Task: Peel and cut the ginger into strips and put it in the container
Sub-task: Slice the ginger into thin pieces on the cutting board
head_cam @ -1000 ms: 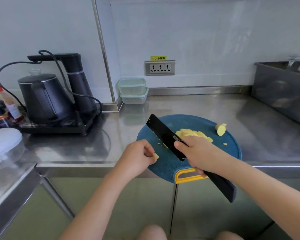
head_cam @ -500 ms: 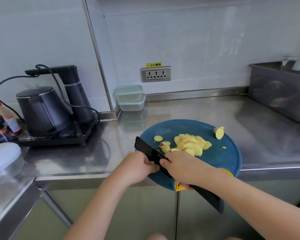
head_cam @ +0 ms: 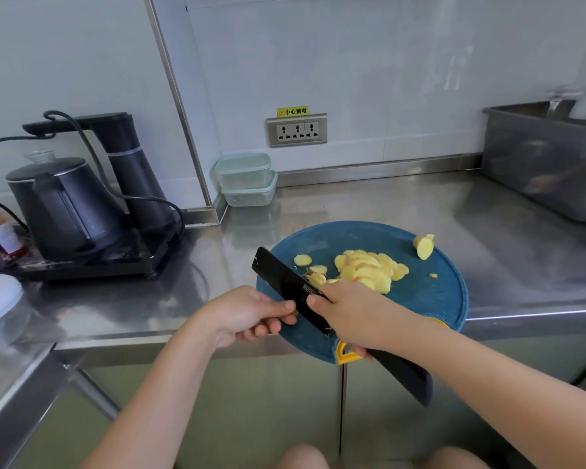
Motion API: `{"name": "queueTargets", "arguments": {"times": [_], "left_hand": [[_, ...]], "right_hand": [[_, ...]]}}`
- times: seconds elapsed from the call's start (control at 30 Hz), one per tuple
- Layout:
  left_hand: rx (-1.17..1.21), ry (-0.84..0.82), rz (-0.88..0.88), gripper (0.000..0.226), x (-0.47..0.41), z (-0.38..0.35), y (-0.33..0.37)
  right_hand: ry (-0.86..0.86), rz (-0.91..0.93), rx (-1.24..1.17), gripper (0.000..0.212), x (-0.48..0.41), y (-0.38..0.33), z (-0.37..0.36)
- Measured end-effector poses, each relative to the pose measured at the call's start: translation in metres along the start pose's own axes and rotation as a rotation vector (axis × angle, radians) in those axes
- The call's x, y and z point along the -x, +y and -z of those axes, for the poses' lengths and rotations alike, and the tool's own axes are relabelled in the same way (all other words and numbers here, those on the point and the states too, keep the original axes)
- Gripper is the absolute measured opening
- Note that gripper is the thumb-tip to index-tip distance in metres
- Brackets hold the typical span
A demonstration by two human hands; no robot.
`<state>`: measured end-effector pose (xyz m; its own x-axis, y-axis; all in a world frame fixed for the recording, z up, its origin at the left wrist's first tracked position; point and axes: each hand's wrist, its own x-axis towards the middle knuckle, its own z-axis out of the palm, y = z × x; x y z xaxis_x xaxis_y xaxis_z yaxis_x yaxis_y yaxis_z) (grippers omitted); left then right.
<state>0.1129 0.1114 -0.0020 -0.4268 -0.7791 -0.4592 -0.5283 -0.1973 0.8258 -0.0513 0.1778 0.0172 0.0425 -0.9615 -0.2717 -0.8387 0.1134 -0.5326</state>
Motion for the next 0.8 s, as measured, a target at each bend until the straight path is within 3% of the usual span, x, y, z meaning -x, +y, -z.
{"name": "queueTargets", "arguments": {"times": [0.8], "left_hand": [[-0.046, -0.021, 0.07, 0.021, -0.004, -0.002, 0.005]], "right_hand": [[0.052, 0.031, -0.184, 0.039, 0.016, 0.013, -0.012]]}}
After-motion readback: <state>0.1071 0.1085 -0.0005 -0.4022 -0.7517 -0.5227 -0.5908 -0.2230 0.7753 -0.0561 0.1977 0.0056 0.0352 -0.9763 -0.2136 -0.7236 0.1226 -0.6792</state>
